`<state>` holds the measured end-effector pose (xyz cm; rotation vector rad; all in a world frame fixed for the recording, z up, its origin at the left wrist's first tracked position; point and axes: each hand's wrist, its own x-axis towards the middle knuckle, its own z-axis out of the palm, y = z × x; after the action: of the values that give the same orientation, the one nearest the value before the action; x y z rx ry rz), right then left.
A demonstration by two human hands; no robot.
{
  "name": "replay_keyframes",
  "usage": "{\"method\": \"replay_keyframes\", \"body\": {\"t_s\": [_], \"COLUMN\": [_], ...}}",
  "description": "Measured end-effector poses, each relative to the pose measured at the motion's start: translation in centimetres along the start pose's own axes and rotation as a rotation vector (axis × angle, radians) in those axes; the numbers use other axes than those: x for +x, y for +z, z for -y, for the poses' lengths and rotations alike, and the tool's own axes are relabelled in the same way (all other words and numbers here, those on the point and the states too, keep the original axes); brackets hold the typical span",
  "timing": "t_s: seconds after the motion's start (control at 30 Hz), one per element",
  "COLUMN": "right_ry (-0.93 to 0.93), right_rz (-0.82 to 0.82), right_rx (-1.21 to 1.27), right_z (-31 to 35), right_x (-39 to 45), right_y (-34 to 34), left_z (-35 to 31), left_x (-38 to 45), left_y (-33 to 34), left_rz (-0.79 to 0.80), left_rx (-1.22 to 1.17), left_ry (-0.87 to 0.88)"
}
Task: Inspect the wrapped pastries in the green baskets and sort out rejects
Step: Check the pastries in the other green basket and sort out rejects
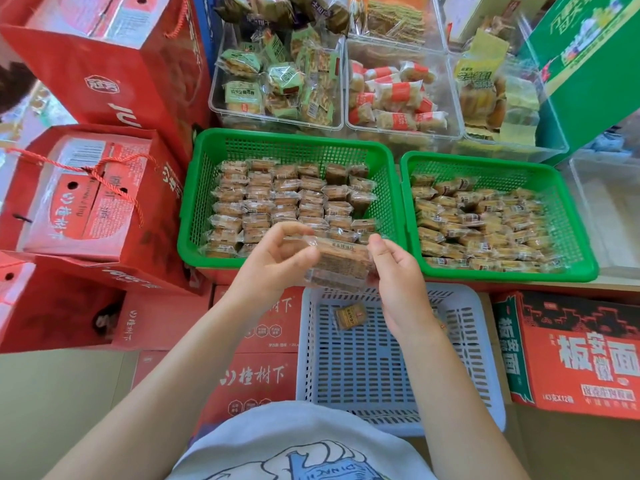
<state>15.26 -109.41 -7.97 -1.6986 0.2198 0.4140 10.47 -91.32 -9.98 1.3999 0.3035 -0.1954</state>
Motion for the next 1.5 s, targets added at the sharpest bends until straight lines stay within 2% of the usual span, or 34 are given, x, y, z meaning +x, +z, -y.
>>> {"method": "replay_keyframes", "body": {"t_s": [0.07,0.17,0.2,0.27,0.33,0.37,0.5,0.67,0.83,0.97,1.07,1.23,1.33,1.4,1.5], "right_ry": [0.027,0.097,0.098,0.024,-0.054,-0.072,-0.112,-0.145,-0.331,-0.534,-0.617,-0.621,-0.657,-0.602,-0.500], "right_rz": [0.045,0.235,0.267,0.220,0.111,0.053,-0.104,-0.074,0.007,0.065,0.043,0.107,0.065,0.150,0.258], "right_rx": [0.038,0.119,0.075,-0.173,-0.394,-0.429,-0.379,-0.461,-0.869,-1.228,-1.323,-1.416,-1.488,-1.534,-1.443], "right_z": [0.1,-0.1,-0.3,-0.7,-0.9,-0.8,0.9,0.9,-0.3,-0.4,-0.4,-1.8,-2.7,-2.9,-2.9], "right_x": [0.9,2.8,3.5,5.6,8.6,10.2,16.8,23.1,25.6,25.9,25.7,26.4,26.8,26.8,26.8], "right_y": [0.0,0.0,0.0,0.2,0.1,0.0,0.0,1.3,1.0,1.6,2.6,3.4,3.1,3.3,3.3], "left_z": [0.4,0.8,0.9,0.9,0.9,1.2,2.2,3.6,6.0,7.9,8.3,8.3,8.3,8.4,8.4], "left_x": [1.2,3.3,4.2,6.2,8.2,9.4,14.4,20.0,22.7,22.3,22.1,22.2,22.2,22.3,22.4], "left_y": [-0.2,0.3,0.4,0.4,0.1,-0.2,-1.5,-1.1,-1.5,-2.1,-2.0,-2.0,-2.0,-2.0,-1.9], "left_rz": [0.013,-0.102,-0.132,-0.163,-0.187,-0.193,-0.144,-0.005,0.147,0.117,0.098,0.099,0.097,0.091,0.095], "left_rx": [0.006,-0.077,-0.092,-0.006,0.151,0.223,0.620,1.126,1.424,1.485,1.482,1.465,1.454,1.451,1.452], "left_ry": [-0.004,-0.030,-0.053,-0.103,-0.152,-0.154,-0.104,-0.021,0.019,0.071,0.072,0.061,0.057,0.058,0.055]}}
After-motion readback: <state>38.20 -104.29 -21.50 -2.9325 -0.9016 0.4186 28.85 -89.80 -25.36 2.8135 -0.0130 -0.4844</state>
